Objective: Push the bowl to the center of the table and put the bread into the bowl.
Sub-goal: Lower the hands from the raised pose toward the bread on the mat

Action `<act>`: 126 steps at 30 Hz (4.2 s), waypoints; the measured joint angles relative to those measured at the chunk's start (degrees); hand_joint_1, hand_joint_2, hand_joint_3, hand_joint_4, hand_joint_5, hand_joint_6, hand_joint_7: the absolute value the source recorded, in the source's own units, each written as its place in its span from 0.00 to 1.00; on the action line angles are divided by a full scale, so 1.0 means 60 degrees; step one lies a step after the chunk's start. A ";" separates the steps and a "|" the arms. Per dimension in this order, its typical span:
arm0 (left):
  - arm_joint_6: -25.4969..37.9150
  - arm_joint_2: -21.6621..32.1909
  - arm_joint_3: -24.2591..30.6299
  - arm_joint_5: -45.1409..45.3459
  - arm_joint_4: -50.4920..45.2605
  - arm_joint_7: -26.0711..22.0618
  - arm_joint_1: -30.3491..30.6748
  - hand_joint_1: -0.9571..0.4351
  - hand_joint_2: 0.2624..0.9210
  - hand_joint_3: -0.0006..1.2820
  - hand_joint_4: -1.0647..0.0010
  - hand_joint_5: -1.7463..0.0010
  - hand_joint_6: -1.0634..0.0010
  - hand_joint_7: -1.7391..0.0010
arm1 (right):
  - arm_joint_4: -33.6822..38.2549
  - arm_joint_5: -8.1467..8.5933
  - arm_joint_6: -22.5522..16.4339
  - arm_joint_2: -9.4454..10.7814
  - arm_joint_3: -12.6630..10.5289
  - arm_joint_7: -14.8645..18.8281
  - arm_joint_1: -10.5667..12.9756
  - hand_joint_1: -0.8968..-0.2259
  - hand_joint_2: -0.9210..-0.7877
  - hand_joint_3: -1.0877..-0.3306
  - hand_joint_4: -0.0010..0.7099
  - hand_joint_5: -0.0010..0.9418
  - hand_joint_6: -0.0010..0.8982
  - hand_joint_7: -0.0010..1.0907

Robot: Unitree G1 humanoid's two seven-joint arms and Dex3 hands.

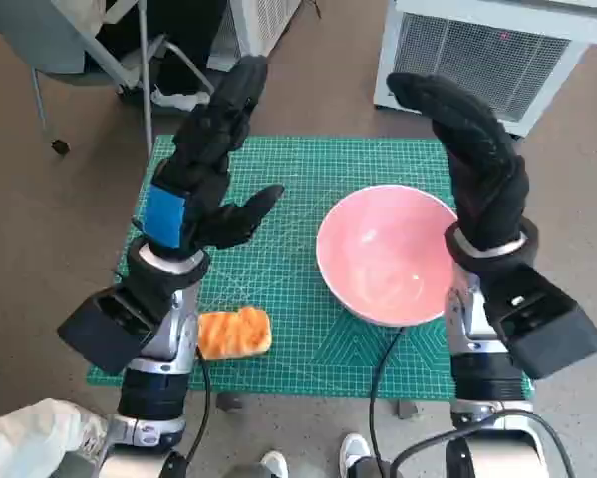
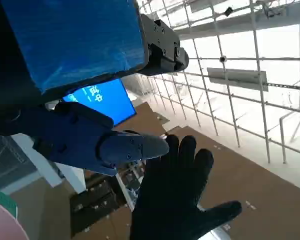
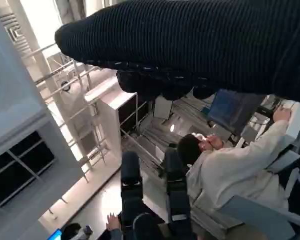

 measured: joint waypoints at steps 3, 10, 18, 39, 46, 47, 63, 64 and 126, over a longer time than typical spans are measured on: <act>-0.0081 0.0002 0.0002 0.0040 0.0038 0.0054 0.0005 0.33 1.00 0.23 0.80 0.99 0.65 0.98 | -0.0172 0.0198 0.0081 -0.0083 -0.0073 0.0011 0.0158 0.52 0.00 0.33 0.35 0.00 0.00 0.51; -0.0194 0.0006 0.0004 0.0057 0.0138 0.0134 0.0017 0.32 1.00 0.23 0.79 0.99 0.65 0.98 | -0.0578 0.0256 0.0307 -0.0144 -0.0244 -0.0038 0.0519 0.57 0.00 0.30 0.33 0.00 0.00 0.50; -0.0268 0.0008 0.0006 0.0086 0.0220 0.0234 0.0030 0.33 1.00 0.24 0.78 0.99 0.64 0.98 | -0.0699 0.0592 0.0425 -0.0204 -0.0745 -0.0151 0.0918 0.55 0.00 0.35 0.34 0.00 0.00 0.51; -0.0378 0.0018 0.0011 0.0063 0.0247 0.0343 0.0202 0.35 1.00 0.24 0.79 1.00 0.64 0.98 | 0.1396 0.0224 -0.1047 -0.0509 -0.2336 -0.1234 0.2229 0.61 0.00 0.32 0.35 0.01 0.00 0.51; -0.0401 0.0039 0.0023 0.0047 0.0249 0.0324 0.0248 0.35 1.00 0.25 0.80 1.00 0.64 0.99 | 0.2638 -0.0241 -0.1421 -0.0360 -0.2443 -0.2091 0.2587 0.62 0.00 0.27 0.33 0.00 0.00 0.49; -0.0408 0.0040 0.0025 0.0047 0.0250 0.0322 0.0247 0.35 1.00 0.25 0.80 1.00 0.64 0.99 | 0.2812 -0.0239 -0.1435 -0.0320 -0.2449 -0.2145 0.2602 0.62 0.00 0.27 0.33 0.00 0.00 0.48; -0.0445 0.0144 0.0073 -0.0004 0.0318 0.0175 0.0248 0.34 1.00 0.25 0.80 1.00 0.64 0.99 | 0.6375 0.0261 -0.0494 0.0389 -0.2703 -0.2181 0.1619 0.58 0.00 0.32 0.27 0.00 0.00 0.51; -0.0443 0.0166 0.0080 -0.0004 0.0317 0.0167 0.0249 0.34 1.00 0.25 0.80 1.00 0.64 0.99 | 0.6581 0.0266 -0.0320 0.0383 -0.2736 -0.2182 0.1472 0.58 0.00 0.32 0.27 0.00 0.00 0.51; 0.1942 0.2992 0.1091 0.1504 -0.3668 -0.0098 0.3404 0.28 1.00 0.28 0.79 1.00 0.66 1.00 | 0.7203 -0.0260 0.0646 0.0813 -0.2639 -0.2511 -0.2058 0.59 0.00 0.30 0.30 0.05 0.00 0.66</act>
